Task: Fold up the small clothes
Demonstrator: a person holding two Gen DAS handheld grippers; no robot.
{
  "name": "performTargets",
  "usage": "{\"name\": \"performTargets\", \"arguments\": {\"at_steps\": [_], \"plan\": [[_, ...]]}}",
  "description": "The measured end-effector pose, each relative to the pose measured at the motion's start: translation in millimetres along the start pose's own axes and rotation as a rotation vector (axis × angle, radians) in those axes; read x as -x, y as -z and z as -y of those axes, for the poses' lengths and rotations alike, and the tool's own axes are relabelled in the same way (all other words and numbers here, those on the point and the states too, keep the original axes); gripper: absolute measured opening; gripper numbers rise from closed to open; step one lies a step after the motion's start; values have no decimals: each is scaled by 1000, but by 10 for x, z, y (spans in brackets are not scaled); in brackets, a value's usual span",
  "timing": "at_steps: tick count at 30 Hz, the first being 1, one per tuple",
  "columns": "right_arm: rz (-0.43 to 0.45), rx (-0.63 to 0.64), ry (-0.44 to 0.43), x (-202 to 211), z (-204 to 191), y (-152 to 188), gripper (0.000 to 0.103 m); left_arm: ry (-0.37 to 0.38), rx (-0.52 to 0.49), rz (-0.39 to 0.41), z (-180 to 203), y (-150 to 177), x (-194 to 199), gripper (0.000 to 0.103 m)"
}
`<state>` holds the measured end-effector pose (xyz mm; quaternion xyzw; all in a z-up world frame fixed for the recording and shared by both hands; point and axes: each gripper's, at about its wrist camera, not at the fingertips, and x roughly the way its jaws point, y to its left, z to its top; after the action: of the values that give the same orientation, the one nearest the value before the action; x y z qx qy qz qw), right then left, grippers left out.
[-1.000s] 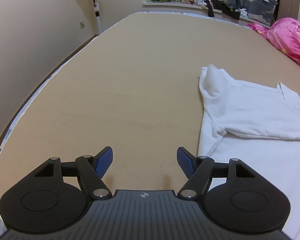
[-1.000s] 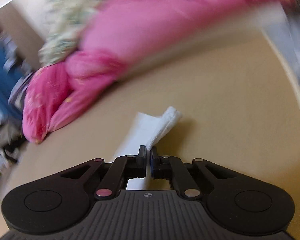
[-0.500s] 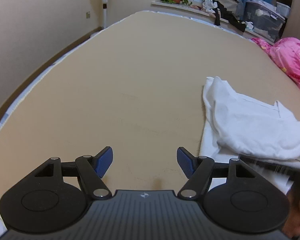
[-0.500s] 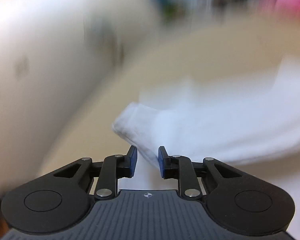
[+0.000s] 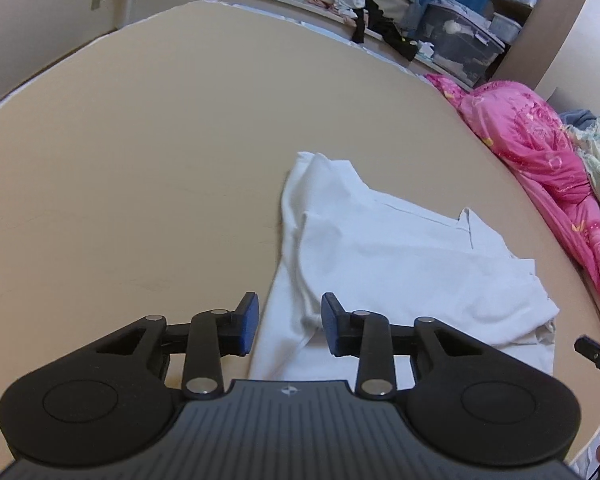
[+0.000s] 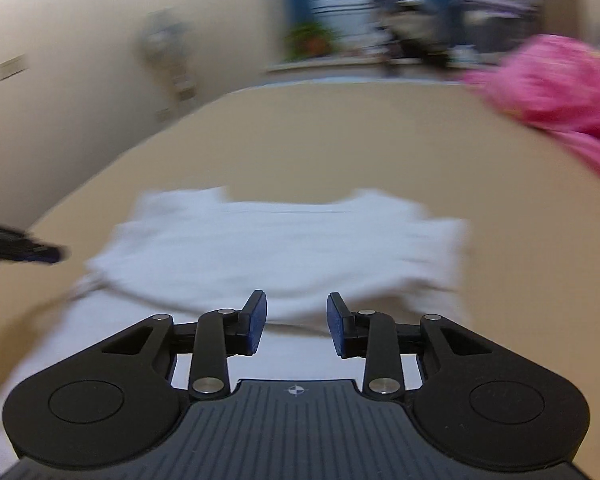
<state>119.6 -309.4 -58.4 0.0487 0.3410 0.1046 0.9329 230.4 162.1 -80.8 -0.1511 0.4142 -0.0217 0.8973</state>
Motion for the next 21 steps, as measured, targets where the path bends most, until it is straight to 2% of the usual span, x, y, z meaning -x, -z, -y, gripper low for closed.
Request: {"name": "performTargets", "arguments": {"at_steps": [2, 3, 4, 5, 8, 10, 11, 12, 13, 18, 19, 20, 21], "plan": [[-64, -95, 101, -114, 246, 55, 35, -8, -4, -15, 46, 14, -128, 40], [-43, -138, 120, -135, 311, 24, 35, -8, -7, -25, 66, 7, -182, 40], [22, -201, 111, -114, 398, -15, 35, -4, -9, -31, 89, 11, -225, 40], [35, -256, 103, -135, 473, -46, 36, 1, -9, -32, 98, 12, -252, 40], [19, -465, 45, -288, 716, -44, 36, 15, -25, -25, 157, 10, -328, 40], [20, -586, -11, -418, 804, -23, 38, -2, -53, -30, 212, 16, -415, 38], [15, -613, -31, -486, 824, -24, 38, -10, -68, -37, 237, 21, -464, 32], [5, -641, -52, -566, 843, -22, 38, -8, -83, -39, 257, 23, -498, 11], [-8, -671, -67, -618, 865, -4, 38, -13, -99, -23, 273, 12, -491, 3], [-39, -815, -64, -912, 957, 46, 38, -22, -100, 171, 255, -123, -145, 3], [-57, -831, -56, -980, 955, 74, 30, -36, -100, 191, 241, -133, -116, 3], [-69, -835, -38, -1035, 940, 82, 5, -44, -93, 192, 216, -143, -126, 3], [-73, -834, -22, -1021, 935, 119, 1, -45, -81, 173, 194, -147, -161, 3]]}}
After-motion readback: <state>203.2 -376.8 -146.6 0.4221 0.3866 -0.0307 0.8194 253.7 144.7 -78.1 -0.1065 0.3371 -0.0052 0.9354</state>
